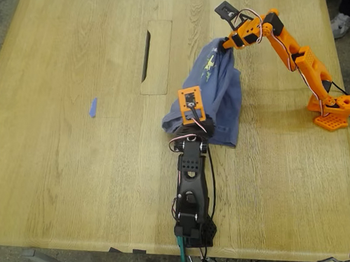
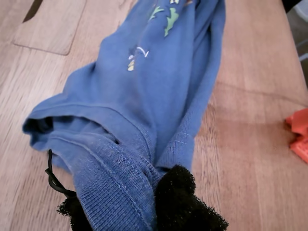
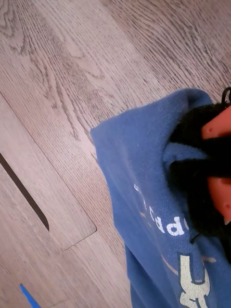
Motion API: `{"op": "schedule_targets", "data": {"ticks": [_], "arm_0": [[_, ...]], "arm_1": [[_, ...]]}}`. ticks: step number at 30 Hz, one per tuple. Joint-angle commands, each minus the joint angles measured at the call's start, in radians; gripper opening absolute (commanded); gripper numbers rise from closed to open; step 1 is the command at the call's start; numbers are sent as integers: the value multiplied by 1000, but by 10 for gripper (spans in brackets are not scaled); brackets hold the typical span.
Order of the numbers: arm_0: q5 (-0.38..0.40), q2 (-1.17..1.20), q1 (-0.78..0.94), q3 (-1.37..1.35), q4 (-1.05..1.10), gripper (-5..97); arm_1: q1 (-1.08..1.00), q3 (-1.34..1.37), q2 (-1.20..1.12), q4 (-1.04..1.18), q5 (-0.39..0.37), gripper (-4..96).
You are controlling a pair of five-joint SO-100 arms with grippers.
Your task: Fold a T-shirt
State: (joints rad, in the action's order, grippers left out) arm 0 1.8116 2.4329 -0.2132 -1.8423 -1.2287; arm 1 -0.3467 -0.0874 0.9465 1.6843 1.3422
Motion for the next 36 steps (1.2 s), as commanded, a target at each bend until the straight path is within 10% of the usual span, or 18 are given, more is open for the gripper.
{"op": "schedule_targets", "data": {"ticks": [1, 13, 26, 36], "arm_0": [[20, 83, -41, -21, -5, 20], [34, 91, -189, -175, 25, 93], [100, 35, -295, -141, 49, 341], [166, 3, -411, -129, 86, 351]], "arm_1": [[14, -41, 74, 5, -11, 1], [41, -9, 95, 11, -15, 1], [31, 604, 526, 8, -9, 4], [11, 1078, 836, -5, -18, 275]]}}
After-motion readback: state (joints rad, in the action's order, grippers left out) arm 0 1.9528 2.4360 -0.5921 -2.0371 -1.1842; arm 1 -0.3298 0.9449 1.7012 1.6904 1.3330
